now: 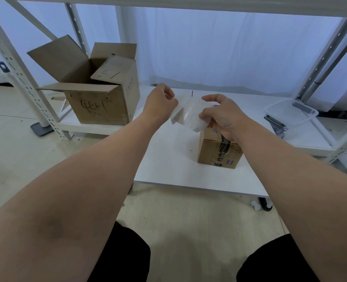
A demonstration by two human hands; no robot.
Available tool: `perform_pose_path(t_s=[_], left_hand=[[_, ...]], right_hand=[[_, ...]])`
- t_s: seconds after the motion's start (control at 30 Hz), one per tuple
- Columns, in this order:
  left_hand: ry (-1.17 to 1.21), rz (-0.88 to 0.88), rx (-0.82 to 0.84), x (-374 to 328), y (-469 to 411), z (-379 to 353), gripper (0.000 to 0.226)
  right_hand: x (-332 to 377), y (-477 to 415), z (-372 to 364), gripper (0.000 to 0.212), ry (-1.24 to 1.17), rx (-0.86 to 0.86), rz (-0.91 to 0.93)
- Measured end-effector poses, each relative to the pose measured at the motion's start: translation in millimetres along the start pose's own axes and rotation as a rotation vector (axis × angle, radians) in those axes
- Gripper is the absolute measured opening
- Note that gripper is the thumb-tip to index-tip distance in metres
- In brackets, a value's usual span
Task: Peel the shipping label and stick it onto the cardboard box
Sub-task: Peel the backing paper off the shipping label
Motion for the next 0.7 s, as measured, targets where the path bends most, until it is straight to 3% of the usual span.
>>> perform_pose_path(t_s=[0.3,0.53,0.63,0.7], left_hand=[[-0.061,-0.037,0.069,-2.9,3.3,-2.1,0.026],[-0.078,-0.063,0.104,-4.4,4.6,-5.5,0.016],[-0.121,-0.095,0.092,-5.9,5.0,-5.2,0.006],[-0.176,-0.156,0.080,-10.1,6.7,-5.9,0.004]], right_hand=[[-0.9,3.0,-5.4,0.041,0.178,0.101,0.013],[-1.3,4.1,-8.6,0.027,0.145,0.126,-0.046],[-0.2,6.4,-8.0,0.010,0.072,0.109,-0.098],[1.0,6.7,-6.6,0.015,0.039,0.090,-0.125]])
Point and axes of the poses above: each hand's wrist, its own y-axis away from the middle knuckle, its own z-axis out of the back of the hand, x = y × z, the point moved 5 cm from there along -y, towards the middle knuckle, and after that the axes turned 6 degrees about z, right-handed, at the moved point
